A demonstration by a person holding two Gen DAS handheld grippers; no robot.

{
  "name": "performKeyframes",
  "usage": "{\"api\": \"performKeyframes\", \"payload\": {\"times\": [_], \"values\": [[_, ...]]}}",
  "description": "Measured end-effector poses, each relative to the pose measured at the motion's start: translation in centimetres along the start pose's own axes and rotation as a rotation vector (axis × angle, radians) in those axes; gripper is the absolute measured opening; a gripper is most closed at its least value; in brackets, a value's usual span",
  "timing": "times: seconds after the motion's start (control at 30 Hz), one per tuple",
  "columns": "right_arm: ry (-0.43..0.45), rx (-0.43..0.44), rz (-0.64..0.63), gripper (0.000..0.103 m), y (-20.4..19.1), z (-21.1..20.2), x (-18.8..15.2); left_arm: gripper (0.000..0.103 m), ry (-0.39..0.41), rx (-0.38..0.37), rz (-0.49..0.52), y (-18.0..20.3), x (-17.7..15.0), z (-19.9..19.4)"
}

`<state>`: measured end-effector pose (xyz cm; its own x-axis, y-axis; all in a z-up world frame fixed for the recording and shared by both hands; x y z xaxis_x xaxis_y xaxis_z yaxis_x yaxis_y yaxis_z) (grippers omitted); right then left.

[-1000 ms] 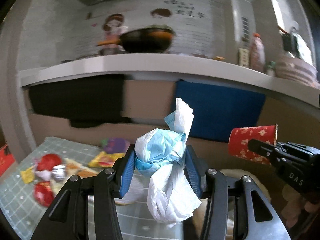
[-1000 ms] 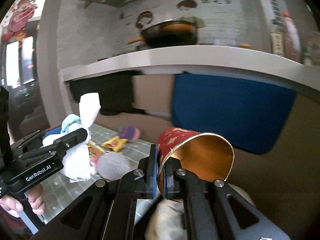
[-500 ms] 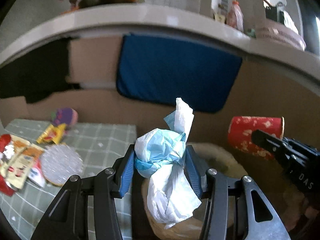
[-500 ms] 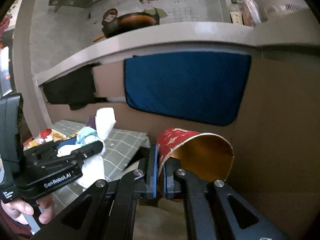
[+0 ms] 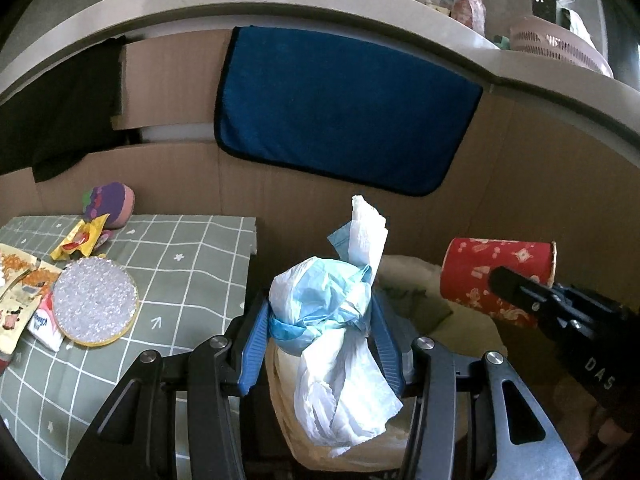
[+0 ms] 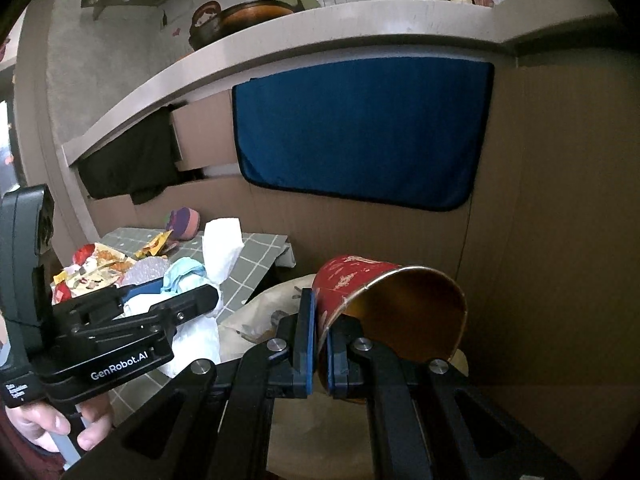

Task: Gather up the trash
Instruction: 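Carry the tissue bundle and red cup to the bin and release both, then grasp the pink-purple sponge with the right gripper while the left gripper approaches the wrappers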

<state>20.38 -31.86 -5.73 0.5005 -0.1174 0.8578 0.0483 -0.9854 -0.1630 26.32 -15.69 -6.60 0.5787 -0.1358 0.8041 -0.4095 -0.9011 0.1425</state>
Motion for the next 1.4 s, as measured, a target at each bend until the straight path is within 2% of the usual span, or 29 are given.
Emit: {"api": "performKeyframes", "payload": {"times": [0.33,0.47,0.53,0.57,0.67,0.7,0.8,0.93,1.13,1.3,1.4], "values": [[-0.066,0.014,0.055,0.004,1.3,1.3,-1.0,0.050,-0.042,-0.033,0.003,0.3,-0.2,1.9],[-0.083,0.018,0.072,0.005,1.8,1.9,-1.5,0.053,-0.082,-0.075,-0.012,0.2,-0.5,3.2],[-0.086,0.021,0.086,0.008,2.0,2.2,-1.7,0.058,-0.103,-0.115,-0.027,0.1,-0.6,3.7],[-0.087,0.019,0.092,0.013,2.2,2.2,-1.8,0.061,-0.110,-0.136,-0.036,0.0,-0.7,3.9],[-0.090,0.009,0.102,0.036,2.6,2.4,-2.1,0.064,-0.112,-0.127,-0.030,-0.1,-0.6,4.2],[-0.089,0.010,0.107,0.040,2.7,2.4,-2.2,0.064,-0.114,-0.125,-0.026,-0.1,-0.7,4.2],[-0.088,0.004,0.121,0.041,3.0,2.4,-2.4,0.065,-0.115,-0.126,-0.033,-0.3,-0.6,4.0],[-0.084,-0.010,0.122,0.041,3.2,2.3,-2.4,0.065,-0.096,-0.099,-0.051,-1.1,-0.5,3.1],[-0.073,-0.016,0.121,0.048,2.8,1.8,-2.1,0.065,-0.050,-0.028,-0.062,-3.5,-0.5,0.3],[-0.083,0.005,0.098,0.049,1.6,1.7,-1.5,0.065,0.011,0.070,-0.065,-7.4,-0.8,-3.5],[-0.064,0.008,0.067,0.049,0.1,1.5,-0.8,0.065,0.053,0.147,-0.102,-11.2,-0.9,-6.2]]}}
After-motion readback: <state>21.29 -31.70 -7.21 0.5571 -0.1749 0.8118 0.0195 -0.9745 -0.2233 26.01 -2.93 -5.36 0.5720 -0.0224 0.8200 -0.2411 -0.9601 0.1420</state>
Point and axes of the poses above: each gripper's, at about its wrist camera, not at the fingertips, and z roughly the way its jaws point, y to its right, x to its top, the point moved 3 cm from there along z, roughly the way its jaws point, and after that the axes turned 2 degrees about x, right-handed, at the moved point
